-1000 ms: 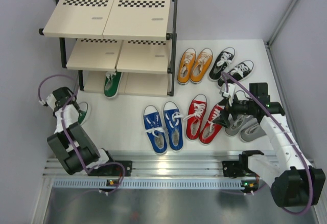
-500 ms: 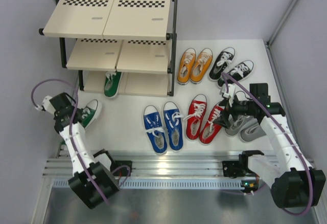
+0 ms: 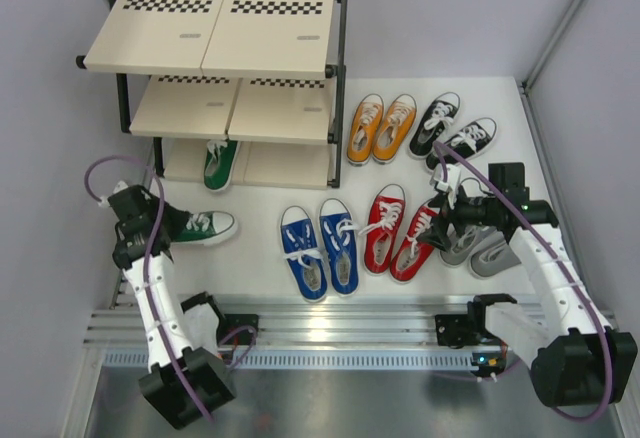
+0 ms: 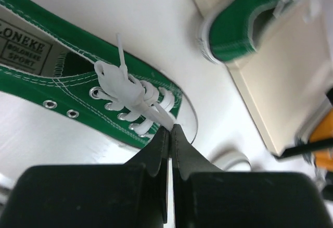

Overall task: Place and organize the shoes onto the shoe shelf
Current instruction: Pick up the shoe at the center of the board, then place the shoe at the center of the board.

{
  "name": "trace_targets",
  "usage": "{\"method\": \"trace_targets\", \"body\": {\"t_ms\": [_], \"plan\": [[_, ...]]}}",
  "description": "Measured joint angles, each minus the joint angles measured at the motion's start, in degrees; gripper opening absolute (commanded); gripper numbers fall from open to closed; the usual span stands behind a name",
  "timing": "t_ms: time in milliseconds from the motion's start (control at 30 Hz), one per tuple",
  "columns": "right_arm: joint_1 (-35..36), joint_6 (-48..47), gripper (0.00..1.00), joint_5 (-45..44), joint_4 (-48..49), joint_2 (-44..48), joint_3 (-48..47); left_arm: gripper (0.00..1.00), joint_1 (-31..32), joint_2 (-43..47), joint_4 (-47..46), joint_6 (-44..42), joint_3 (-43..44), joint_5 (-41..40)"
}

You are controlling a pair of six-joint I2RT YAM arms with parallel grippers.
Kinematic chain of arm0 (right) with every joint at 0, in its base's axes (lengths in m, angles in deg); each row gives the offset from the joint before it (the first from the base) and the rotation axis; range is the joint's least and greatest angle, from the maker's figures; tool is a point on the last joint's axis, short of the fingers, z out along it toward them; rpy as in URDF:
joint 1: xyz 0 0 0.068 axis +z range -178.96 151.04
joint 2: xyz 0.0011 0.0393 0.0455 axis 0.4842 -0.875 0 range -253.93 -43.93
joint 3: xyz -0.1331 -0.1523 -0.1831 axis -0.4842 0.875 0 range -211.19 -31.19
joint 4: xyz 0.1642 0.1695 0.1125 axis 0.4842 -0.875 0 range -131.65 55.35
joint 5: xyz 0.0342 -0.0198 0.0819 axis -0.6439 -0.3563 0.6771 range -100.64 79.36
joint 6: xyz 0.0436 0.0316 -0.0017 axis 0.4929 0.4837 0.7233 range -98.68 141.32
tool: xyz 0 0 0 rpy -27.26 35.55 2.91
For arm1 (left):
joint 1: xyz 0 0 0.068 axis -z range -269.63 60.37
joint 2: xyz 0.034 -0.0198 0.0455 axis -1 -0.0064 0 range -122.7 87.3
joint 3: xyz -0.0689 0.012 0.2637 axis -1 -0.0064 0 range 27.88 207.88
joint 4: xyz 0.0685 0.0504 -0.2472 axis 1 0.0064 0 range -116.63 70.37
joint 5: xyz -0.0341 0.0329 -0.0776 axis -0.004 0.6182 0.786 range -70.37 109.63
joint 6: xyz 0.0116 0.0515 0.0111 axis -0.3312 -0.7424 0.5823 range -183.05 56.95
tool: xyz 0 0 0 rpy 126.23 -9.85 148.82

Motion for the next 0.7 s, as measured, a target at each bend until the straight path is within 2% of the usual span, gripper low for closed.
{"method": "trace_targets", "body": {"t_ms": [367,700], "plan": [[0.0,-0.9,0.99,1.0,-1.1,-1.8,-1.5,0.00,11.5,0.1,1.2,0.0,0.0,17.6],[1.2,-0.8,0.99,1.0,-1.2,-3.1,-1.5,0.00,12.3,0.9,0.2,6.0,-5.8,19.8]]}}
